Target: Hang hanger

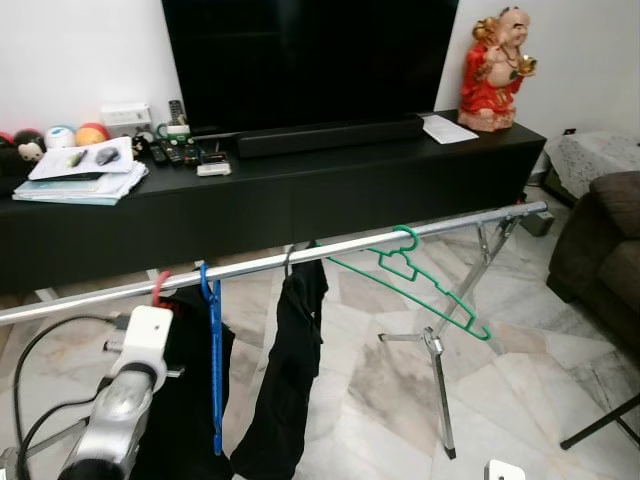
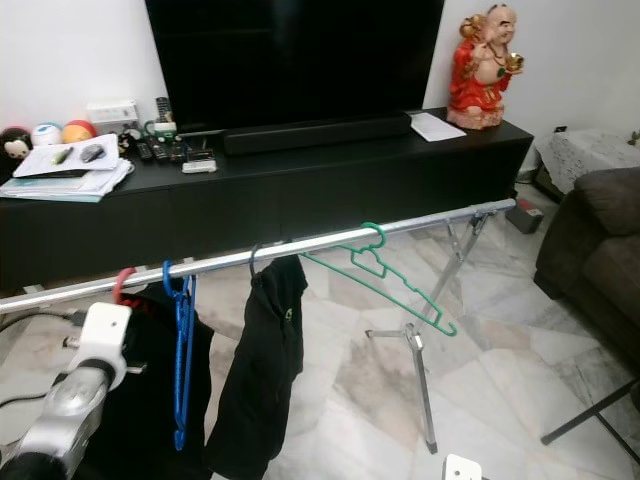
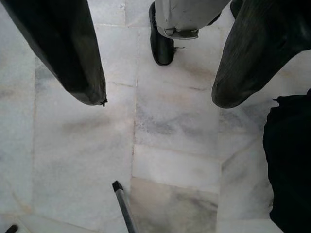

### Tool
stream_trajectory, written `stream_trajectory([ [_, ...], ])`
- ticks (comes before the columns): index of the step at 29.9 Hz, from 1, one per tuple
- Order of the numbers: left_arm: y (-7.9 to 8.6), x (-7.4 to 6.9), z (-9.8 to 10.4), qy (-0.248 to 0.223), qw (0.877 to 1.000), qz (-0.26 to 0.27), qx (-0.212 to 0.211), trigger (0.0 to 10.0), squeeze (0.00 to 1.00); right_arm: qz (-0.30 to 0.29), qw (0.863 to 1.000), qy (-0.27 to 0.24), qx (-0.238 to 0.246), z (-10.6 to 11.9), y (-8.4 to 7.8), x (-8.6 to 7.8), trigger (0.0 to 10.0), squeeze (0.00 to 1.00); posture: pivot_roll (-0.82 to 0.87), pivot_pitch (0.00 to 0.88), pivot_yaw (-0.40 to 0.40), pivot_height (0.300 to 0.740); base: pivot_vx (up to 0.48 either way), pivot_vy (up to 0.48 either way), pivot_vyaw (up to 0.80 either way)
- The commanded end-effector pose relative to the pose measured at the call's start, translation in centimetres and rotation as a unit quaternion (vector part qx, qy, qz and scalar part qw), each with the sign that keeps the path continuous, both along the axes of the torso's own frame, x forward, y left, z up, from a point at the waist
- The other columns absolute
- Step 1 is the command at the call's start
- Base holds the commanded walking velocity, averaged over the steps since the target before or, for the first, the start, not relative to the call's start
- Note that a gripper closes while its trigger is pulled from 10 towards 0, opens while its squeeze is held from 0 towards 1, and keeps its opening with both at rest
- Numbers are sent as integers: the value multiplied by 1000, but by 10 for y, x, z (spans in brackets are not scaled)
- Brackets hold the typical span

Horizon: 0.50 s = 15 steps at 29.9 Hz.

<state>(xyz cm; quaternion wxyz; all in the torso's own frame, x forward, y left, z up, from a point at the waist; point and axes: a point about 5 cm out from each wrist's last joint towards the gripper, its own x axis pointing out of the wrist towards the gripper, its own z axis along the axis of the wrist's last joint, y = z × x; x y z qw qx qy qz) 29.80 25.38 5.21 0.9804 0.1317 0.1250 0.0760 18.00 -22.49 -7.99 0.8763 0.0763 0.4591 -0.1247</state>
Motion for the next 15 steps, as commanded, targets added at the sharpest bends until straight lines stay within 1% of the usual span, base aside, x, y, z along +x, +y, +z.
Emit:
stream_trajectory([
  [1, 3, 0, 2, -7, 1000, 5, -10, 10000, 1000, 6, 1000, 5, -1, -1, 1, 0, 10000, 0, -50, 0, 7, 740, 0, 0, 0],
  [9, 1, 0, 4, -9, 1000, -1, -13, 10000, 1000, 5, 1000, 5, 0, -1, 2, 0, 10000, 0, -50, 0, 9, 740, 0, 0, 0],
  [15, 3, -3, 9, -36, 999, 4, -27, 10000, 1000, 5, 1000, 5, 0, -1, 2, -1, 10000, 0, -47, 0, 9, 740, 0, 0, 0],
])
